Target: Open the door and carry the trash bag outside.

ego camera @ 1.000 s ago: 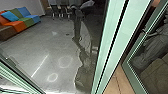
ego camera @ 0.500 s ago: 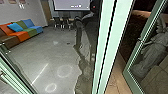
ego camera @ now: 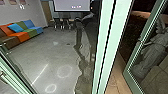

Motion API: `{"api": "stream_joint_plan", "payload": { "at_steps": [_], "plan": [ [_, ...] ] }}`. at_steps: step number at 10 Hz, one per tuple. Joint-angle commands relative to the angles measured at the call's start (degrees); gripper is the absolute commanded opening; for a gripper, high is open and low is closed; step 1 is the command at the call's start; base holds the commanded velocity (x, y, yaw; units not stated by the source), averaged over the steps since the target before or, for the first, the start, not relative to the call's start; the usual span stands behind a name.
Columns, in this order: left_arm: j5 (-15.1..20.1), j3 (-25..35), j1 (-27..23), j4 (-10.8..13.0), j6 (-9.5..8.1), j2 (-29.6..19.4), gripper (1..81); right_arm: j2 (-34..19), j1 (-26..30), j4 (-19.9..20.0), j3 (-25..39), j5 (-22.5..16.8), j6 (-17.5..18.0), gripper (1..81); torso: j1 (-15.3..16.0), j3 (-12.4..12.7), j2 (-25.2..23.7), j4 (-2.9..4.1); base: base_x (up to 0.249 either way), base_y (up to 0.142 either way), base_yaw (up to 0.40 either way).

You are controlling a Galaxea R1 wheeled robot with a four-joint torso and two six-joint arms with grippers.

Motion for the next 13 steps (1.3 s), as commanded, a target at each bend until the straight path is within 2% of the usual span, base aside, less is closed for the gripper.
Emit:
{"api": "stream_joint_plan", "payload": {
  "at_steps": [1,5,6,9,10,11,13],
  "plan": [
    [3.38,0.77,-1.12,2.03,0.08,0.61,1.0,1.89,-0.8,-5.51,-3.46,-1.76,-0.34,81.1,0.0,0.0,0.0,0.0,0.0,0.0,0.0],
    [3.3,0.5,-1.12,1.68,0.08,0.61,1.0,10.51,-2.83,-7.64,-14.19,-1.59,-0.26,81.1,0.0,0.02,0.0,0.0,0.0,0.0,0.0],
    [3.3,0.5,-1.12,1.68,0.08,0.61,1.0,11.84,-3.35,-7.64,-16.14,-0.18,-0.26,81.1,0.0,2.67,-0.02,0.0,0.0,0.0,0.0],
    [3.3,0.41,-1.12,1.59,0.08,0.61,1.0,14.56,-3.71,-7.99,-19.3,1.22,-0.26,81.1,0.0,6.63,-0.02,0.0,0.0,0.0,0.0],
    [3.3,0.41,-1.12,1.59,0.08,0.61,1.0,14.92,-3.71,-7.99,-20.01,1.22,-0.26,81.1,-0.02,3.8,-0.02,-0.02,0.0,0.0,0.0],
    [3.3,0.41,-1.12,1.68,0.08,0.61,1.0,15.62,-3.8,-8.25,-21.15,1.22,-0.34,81.1,-0.05,5.49,-0.04,-0.02,0.0,0.0,0.0],
    [3.12,0.41,-1.12,1.77,0.08,0.61,1.0,18.69,-4.32,-9.04,-24.92,1.14,-0.26,81.1,-0.11,6.69,-0.11,-0.02,0.0,0.0,0.0]
  ]
}}
